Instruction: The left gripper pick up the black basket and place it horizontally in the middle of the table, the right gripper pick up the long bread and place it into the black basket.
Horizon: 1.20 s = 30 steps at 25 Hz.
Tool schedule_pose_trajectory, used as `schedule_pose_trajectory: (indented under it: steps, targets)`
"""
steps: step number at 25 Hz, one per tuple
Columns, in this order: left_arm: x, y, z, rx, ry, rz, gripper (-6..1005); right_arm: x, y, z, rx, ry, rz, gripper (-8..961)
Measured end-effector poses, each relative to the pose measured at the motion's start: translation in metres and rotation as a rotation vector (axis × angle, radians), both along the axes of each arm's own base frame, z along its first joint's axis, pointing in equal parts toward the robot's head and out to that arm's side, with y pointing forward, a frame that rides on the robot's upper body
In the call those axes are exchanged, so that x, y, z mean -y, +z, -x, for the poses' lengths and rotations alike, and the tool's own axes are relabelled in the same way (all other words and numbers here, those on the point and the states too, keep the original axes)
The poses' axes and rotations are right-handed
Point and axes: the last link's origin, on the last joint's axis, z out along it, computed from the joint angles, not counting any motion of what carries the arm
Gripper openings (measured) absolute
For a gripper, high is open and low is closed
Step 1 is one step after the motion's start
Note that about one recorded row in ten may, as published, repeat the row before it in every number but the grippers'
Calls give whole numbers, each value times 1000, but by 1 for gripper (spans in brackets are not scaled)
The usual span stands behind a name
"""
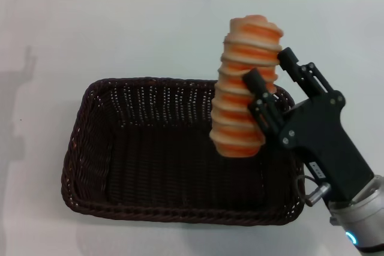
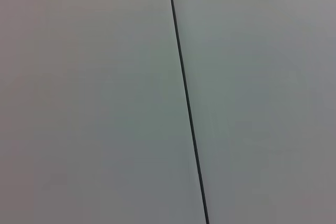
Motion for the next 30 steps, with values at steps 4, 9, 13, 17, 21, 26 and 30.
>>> schedule_pose_trajectory:
  steps: [4,9,13,17,21,26,30]
  targets:
    - [1,0,1,0,3,-1,799,-1,-1,0,1,-6,13,486]
    - [2,1,2,0,7,-2,799,0,-1,0,-5,-11,20,561]
    - [3,0,4,-1,13,2,799,0,5,-5,-30,-50,-17,741]
    - [5,-1,5,-2,18,3,799,2,33,-33,-89,-222,-209,833]
    - [11,0,12,5,39,5,799,17,71,-78,-109,-448,-469,833]
    - [16,-1,16,8,54,7,799,30,87,-102,-97,-582,-582,833]
    - [22,-2,22,8,75,10,799,37,95,-121,-87,-695,-637,833]
